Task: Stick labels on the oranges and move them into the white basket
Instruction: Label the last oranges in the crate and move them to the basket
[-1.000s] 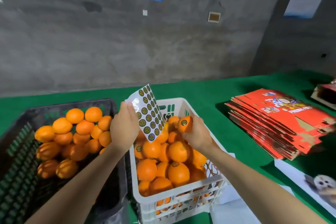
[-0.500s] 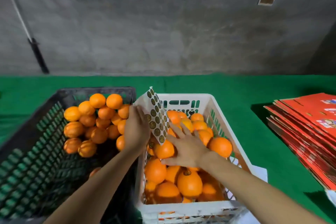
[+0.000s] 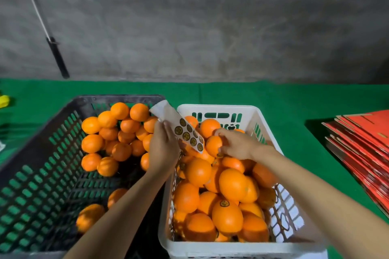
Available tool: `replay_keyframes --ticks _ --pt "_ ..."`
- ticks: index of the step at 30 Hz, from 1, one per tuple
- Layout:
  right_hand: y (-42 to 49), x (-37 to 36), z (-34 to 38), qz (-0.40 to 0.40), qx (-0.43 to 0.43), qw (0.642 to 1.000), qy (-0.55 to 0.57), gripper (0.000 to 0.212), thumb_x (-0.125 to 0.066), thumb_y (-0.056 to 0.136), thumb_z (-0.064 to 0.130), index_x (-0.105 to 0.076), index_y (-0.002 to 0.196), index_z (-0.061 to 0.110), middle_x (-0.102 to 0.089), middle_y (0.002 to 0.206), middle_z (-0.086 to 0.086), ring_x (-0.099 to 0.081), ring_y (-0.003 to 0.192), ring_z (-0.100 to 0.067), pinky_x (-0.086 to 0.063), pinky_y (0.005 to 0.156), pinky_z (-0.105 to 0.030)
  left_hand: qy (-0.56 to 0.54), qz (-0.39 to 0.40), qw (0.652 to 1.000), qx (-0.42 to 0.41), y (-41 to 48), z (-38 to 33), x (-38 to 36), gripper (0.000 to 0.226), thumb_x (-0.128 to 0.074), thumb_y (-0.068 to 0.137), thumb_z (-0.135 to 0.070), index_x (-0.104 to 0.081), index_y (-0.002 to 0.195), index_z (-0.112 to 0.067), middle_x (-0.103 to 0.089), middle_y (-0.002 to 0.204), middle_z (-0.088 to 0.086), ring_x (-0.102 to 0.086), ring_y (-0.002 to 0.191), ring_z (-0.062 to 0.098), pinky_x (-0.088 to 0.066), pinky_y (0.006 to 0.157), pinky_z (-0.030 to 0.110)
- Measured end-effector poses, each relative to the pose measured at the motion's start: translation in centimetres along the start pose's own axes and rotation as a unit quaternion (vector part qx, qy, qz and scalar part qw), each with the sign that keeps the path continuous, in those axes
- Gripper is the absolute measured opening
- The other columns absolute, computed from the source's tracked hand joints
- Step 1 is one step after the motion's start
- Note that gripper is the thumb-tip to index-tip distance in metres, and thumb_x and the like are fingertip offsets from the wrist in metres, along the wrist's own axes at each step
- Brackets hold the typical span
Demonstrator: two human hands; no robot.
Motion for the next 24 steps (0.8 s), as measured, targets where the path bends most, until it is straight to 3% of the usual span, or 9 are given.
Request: replay_keyframes --ticks 3,6,10,11,13,15,16,21,24 --pt "0.5 1.5 -1.0 -0.075 -0.081 0.994 -0.016 0.031 -0.048 0.101 0.034 -0.051 0.131 0.026 -0.062 0.128 -0.006 -0.059 0.112 -0.031 -0.046 0.093 -0.039 -0.024 -0.017 0.999 0.016 0.1 -0.1 0.3 0.022 -0.030 0.108 -0.034 -0.043 0.090 -0.031 -0.063 0.088 0.011 -0.069 0.075 0.026 -0.057 0.057 0.053" --pt "0.2 2.7 -0.4 -0.157 -0.140 0.975 -0.076 0.035 -0.042 0.099 0.020 -0.050 0.132 0.016 -0.053 0.134 -0.013 -0.057 0.116 -0.037 -0.044 0.088 -0.042 -0.071 -0.032 0.996 0.035 0.3 0.2 0.4 0.022 -0.031 0.108 -0.034 -0.048 0.104 -0.020 -0.064 0.091 0.006 -0.070 0.072 0.014 -0.057 0.048 0.032" --pt "0.2 2.2 3.4 -0.240 0.000 0.965 -0.104 0.037 -0.043 0.100 0.029 -0.053 0.133 0.017 -0.055 0.133 -0.009 -0.054 0.120 -0.033 -0.045 0.097 -0.045 -0.091 -0.049 0.994 0.041 0.5 0.5 0.7 0.022 -0.032 0.108 -0.033 -0.049 0.102 -0.020 -0.065 0.091 0.000 -0.070 0.077 0.007 -0.056 0.052 0.023" --pt "0.4 1.6 4.5 -0.238 0.054 0.964 -0.104 0.036 -0.043 0.100 0.034 -0.054 0.132 0.019 -0.056 0.131 -0.006 -0.053 0.121 -0.030 -0.044 0.098 -0.044 -0.104 -0.053 0.992 0.040 0.4 0.4 0.7 0.022 -0.032 0.108 -0.032 -0.049 0.098 -0.024 -0.066 0.090 -0.001 -0.070 0.077 0.005 -0.056 0.053 0.022" --pt "1.1 -0.4 6.0 -0.145 0.126 0.977 -0.092 0.048 -0.049 0.098 0.042 -0.045 0.143 0.026 -0.050 0.141 0.000 -0.045 0.131 -0.026 -0.040 0.103 -0.046 -0.132 -0.069 0.988 0.045 0.3 0.2 1.0 0.025 -0.030 0.109 -0.032 -0.049 0.094 -0.025 -0.065 0.088 0.003 -0.069 0.075 0.006 -0.058 0.057 0.026" --pt "2.0 -2.5 6.2 -0.030 0.122 0.989 -0.082 0.068 -0.053 0.094 0.049 -0.025 0.154 0.034 -0.036 0.155 0.002 -0.037 0.139 -0.025 -0.033 0.109 -0.050 -0.142 -0.098 0.983 0.062 0.5 0.4 1.5 0.029 -0.028 0.109 -0.032 -0.047 0.096 -0.015 -0.062 0.094 0.018 -0.068 0.082 0.022 -0.058 0.067 0.041" --pt "2.4 -3.1 6.0 -0.013 0.109 0.991 -0.070 0.071 -0.054 0.093 0.053 -0.020 0.154 0.038 -0.036 0.155 0.002 -0.038 0.138 -0.026 -0.032 0.109 -0.053 -0.145 -0.110 0.981 0.073 0.6 0.6 1.7 0.029 -0.027 0.109 -0.032 -0.047 0.098 -0.013 -0.062 0.097 0.020 -0.067 0.087 0.028 -0.057 0.073 0.048" --pt "4.1 -3.6 5.8 -0.044 0.083 0.988 -0.125 0.080 -0.051 0.089 0.070 -0.011 0.154 0.046 -0.049 0.141 -0.009 -0.046 0.129 -0.034 -0.020 0.112 -0.066 -0.129 -0.092 0.984 0.077 0.8 0.5 1.5 0.029 -0.028 0.109 -0.033 -0.048 0.098 -0.016 -0.066 0.097 0.014 -0.068 0.091 0.028 -0.059 0.072 0.049" --pt "4.4 -3.5 5.6 -0.065 0.081 0.990 -0.099 0.081 -0.059 0.087 0.064 -0.018 0.153 0.041 -0.050 0.132 -0.009 -0.056 0.109 -0.030 -0.044 0.092 -0.043 -0.118 -0.071 0.988 0.076 0.9 0.6 1.1 0.027 -0.029 0.109 -0.034 -0.050 0.100 -0.020 -0.069 0.099 0.005 -0.071 0.091 0.020 -0.062 0.070 0.041"
Point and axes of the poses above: each hand's wrist, its own y-axis towards the middle knuckle, its own x-axis out of the back of the hand, z = x × y, the point moved 4 cm from there along y, towards the middle knuckle
